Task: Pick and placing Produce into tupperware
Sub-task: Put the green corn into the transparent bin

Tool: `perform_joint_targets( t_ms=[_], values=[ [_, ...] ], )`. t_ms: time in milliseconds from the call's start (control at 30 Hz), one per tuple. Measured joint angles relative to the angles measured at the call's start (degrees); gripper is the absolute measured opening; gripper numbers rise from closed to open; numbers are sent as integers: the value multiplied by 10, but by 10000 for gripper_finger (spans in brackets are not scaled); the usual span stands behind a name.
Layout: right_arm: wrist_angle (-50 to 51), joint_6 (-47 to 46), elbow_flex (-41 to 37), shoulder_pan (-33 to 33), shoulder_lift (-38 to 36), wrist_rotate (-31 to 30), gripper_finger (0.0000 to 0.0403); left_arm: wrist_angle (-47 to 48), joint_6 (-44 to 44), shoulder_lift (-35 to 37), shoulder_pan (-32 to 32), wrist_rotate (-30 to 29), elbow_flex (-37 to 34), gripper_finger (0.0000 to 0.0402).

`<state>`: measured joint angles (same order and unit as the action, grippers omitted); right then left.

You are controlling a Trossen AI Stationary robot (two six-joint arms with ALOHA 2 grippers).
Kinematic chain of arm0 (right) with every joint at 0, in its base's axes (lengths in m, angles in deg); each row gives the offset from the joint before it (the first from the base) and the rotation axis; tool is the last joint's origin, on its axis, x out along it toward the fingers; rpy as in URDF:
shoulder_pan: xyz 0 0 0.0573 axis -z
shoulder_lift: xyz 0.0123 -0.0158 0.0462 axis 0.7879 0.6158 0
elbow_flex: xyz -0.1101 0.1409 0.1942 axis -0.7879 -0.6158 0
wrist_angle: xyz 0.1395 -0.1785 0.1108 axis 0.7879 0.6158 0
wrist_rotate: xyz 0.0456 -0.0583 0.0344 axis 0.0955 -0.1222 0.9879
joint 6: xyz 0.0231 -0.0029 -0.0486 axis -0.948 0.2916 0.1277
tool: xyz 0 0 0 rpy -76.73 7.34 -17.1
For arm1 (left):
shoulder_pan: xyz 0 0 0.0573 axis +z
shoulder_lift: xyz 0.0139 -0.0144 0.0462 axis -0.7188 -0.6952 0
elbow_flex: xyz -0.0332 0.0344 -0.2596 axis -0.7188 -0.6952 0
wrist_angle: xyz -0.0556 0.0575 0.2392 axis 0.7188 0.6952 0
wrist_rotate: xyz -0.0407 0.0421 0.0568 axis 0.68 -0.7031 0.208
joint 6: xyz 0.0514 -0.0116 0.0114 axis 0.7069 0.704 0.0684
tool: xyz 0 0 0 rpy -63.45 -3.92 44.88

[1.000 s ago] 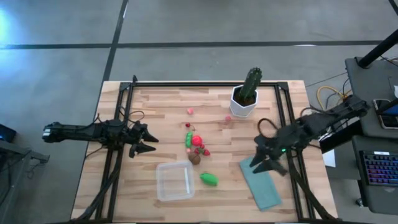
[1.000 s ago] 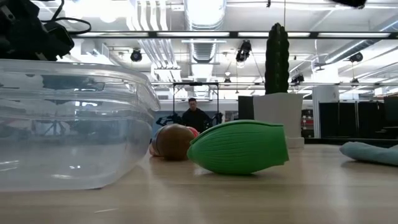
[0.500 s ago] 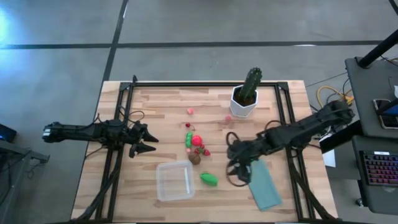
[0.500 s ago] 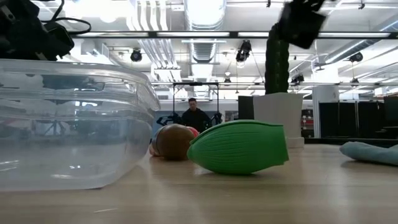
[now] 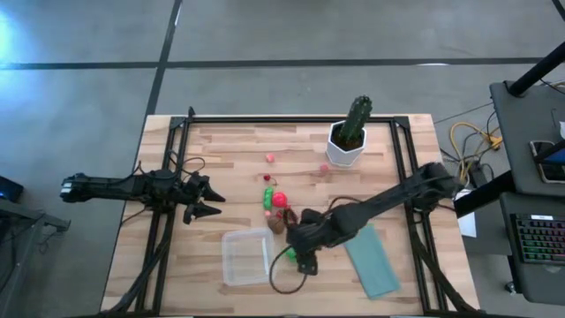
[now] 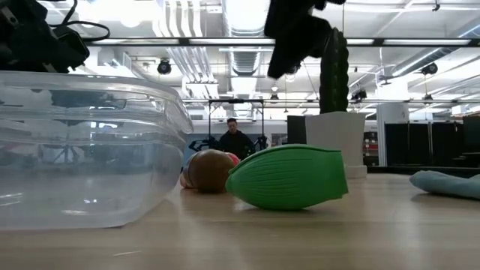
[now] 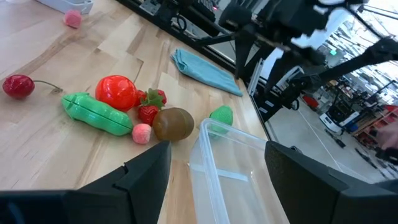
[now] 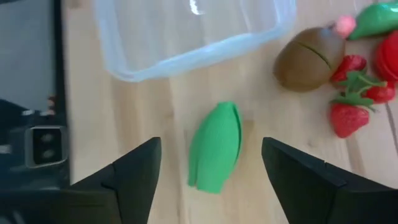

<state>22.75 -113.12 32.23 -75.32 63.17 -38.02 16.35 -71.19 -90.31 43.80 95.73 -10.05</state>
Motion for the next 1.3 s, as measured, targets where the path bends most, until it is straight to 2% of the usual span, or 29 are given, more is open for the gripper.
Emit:
perform_joint_targets(
  t_ms=[167, 467, 867, 1300],
  values=[
    [48, -30, 27, -9, 55, -12, 261, 0, 0, 0, 0, 0, 0, 246],
    [53, -102, 17, -27, 67, -41, 274, 0, 0, 1, 0, 0, 0, 246],
    [-3, -103, 1, -31, 73, -42, 309, 0, 0, 0, 0, 0, 0, 246],
    [-9, -92, 3, -27, 129, -56, 310, 0, 0, 0, 0, 0, 0, 246]
  ],
)
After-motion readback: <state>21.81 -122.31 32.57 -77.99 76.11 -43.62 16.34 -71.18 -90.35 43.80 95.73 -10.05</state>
